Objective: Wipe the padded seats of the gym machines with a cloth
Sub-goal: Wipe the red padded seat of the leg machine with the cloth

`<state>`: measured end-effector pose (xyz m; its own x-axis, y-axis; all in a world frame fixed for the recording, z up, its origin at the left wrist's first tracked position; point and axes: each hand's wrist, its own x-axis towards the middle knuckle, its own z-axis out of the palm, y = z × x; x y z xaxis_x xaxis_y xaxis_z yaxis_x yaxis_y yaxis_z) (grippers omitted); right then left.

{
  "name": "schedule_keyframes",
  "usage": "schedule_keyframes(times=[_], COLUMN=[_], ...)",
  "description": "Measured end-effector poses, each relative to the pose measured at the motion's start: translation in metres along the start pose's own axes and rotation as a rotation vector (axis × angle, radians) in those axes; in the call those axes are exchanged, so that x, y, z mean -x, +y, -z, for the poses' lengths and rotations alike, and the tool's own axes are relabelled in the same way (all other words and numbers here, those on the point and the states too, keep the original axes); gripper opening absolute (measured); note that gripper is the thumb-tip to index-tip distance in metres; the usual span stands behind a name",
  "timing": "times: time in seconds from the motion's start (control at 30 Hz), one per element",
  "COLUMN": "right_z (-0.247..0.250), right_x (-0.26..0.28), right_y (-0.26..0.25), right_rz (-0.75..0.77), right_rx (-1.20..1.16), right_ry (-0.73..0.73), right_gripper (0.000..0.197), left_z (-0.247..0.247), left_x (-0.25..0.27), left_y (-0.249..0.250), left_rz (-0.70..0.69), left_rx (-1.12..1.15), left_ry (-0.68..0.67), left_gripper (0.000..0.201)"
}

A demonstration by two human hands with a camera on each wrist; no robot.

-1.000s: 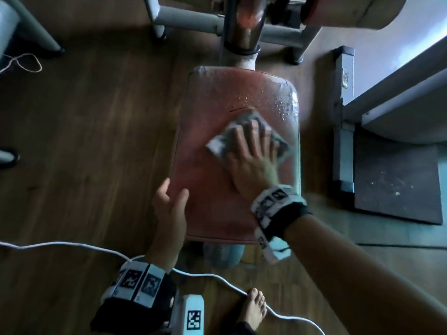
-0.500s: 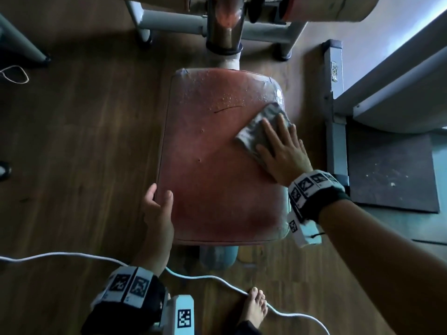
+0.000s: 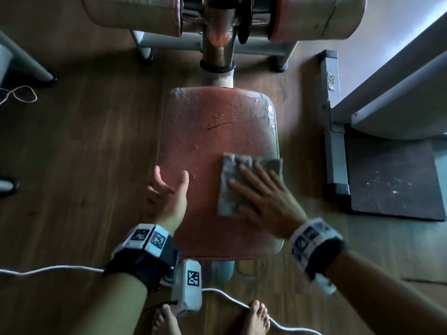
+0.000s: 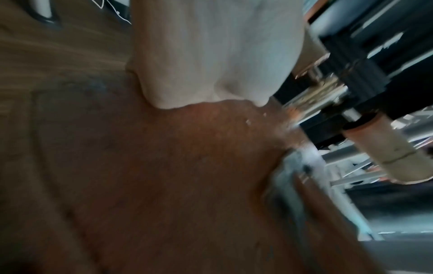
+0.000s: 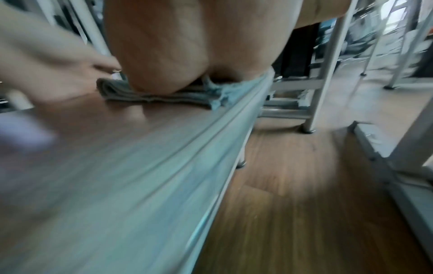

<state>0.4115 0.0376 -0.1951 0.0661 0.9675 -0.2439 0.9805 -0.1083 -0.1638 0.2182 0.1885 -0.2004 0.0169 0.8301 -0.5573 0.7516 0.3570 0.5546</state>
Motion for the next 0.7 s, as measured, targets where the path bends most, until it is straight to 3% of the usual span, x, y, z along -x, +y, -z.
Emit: schedule_keyframes(times=[0.13,0.27,0.4,0.57,0.7], right_z=[0.029,0.048,0.022,0.002,0.013], right_x=[-0.081,-0.134,-0.087,0.017,-0.015], right_y=[0.074,0.094,0.059,0.002,0.03], right_rz=[-0.164,-0.314,-0.25,-0.097,-0.084], right_rx=[0.0,-0.158,-0.079,-0.099,-0.099], right_ry=[0.052,0.027,0.098,0.025,0.011], right_gripper=[0.063,0.062,0.063,0.061,0.062], left_z=[-0.001,0.004,0.002,0.0,0.0], left_x=[-0.001,-0.001,0.001,-0.005,-0.002], left_y=[-0.009,-0.009,-0.007,-0.011,-0.005], left_rz=[-0.048,-0.128,-0.161,-0.113,-0.06], left_rx=[-0.056,-0.019,-0.097,-0.192,-0.205], left_ry=[-0.004,-0.034,0.019,0.025,-0.009], left_gripper=[0.096,0.111,0.106,0.11,0.116])
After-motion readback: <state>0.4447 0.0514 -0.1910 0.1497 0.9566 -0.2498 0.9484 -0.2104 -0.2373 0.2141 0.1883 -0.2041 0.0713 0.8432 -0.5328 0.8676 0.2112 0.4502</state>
